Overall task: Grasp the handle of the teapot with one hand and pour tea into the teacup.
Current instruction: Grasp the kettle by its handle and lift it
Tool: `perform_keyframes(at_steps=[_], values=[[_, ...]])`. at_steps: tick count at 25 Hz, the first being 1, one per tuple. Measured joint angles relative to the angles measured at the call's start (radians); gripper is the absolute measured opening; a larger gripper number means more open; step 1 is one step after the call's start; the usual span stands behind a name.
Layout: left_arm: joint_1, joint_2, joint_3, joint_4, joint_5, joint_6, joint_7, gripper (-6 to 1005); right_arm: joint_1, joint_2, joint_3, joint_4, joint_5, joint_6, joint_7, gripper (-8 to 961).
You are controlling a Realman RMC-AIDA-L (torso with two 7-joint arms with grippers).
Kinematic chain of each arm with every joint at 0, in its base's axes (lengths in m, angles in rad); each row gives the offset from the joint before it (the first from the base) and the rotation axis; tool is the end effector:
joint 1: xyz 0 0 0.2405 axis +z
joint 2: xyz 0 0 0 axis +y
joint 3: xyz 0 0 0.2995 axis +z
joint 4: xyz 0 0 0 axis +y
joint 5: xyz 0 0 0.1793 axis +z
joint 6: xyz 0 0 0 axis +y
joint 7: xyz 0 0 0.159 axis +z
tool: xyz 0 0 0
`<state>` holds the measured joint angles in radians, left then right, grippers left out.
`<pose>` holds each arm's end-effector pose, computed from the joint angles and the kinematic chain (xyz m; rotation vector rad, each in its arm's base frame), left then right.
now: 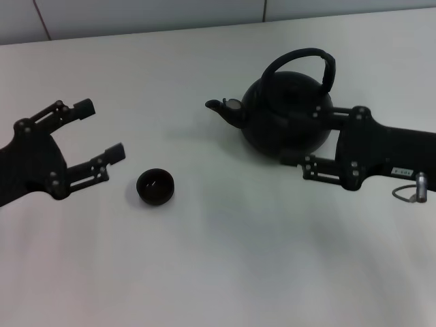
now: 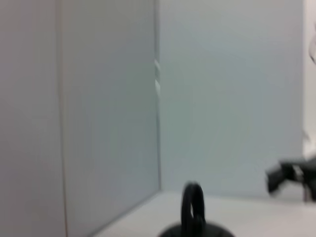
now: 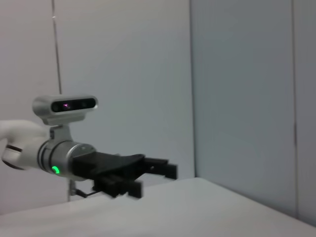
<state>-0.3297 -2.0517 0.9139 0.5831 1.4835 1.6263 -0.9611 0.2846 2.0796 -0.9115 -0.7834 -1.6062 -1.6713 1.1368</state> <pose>-0.2793 0.2859 -0.0143 -2.4826 -0.2411 -1.0119 0.2729 0.2724 -0.0133 -2.6108 0.2700 0.9487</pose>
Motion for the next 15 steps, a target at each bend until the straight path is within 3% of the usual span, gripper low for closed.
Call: perform_keyframes(at_steps=[1,3,5,7,8,11,15], values=[[0.0,0.014,-0.001,0.089,0.073,0.0,-0.032,853,0.005,0.0,0.01,0.006,0.0,0.004,0.0,593],[-0.001,0.028,-0.005,0.155,0.116,-0.002,-0.072,849,0.014,0.001,0.038,0.02,0.0,0.009,0.002,593],[-0.003,0.036,-0.005,0.182,0.132,-0.002,-0.091,847,0.025,0.002,0.076,0.045,0.001,0.01,0.01,593],[-0.022,0.07,-0.005,0.235,0.163,-0.006,-0.148,847,0.041,0.003,0.128,0.089,0.003,0.011,0.014,593],[-0.026,0.077,-0.005,0.237,0.166,-0.008,-0.155,847,0.047,0.003,0.152,0.111,0.003,0.014,0.014,594],[-0.052,0.086,-0.014,0.233,0.199,-0.019,-0.166,847,0.06,0.002,0.229,0.174,0.003,0.042,0.01,594],[-0.076,0.081,-0.037,0.231,0.257,-0.028,-0.169,846,0.056,0.003,0.28,0.207,0.01,0.081,0.002,594]])
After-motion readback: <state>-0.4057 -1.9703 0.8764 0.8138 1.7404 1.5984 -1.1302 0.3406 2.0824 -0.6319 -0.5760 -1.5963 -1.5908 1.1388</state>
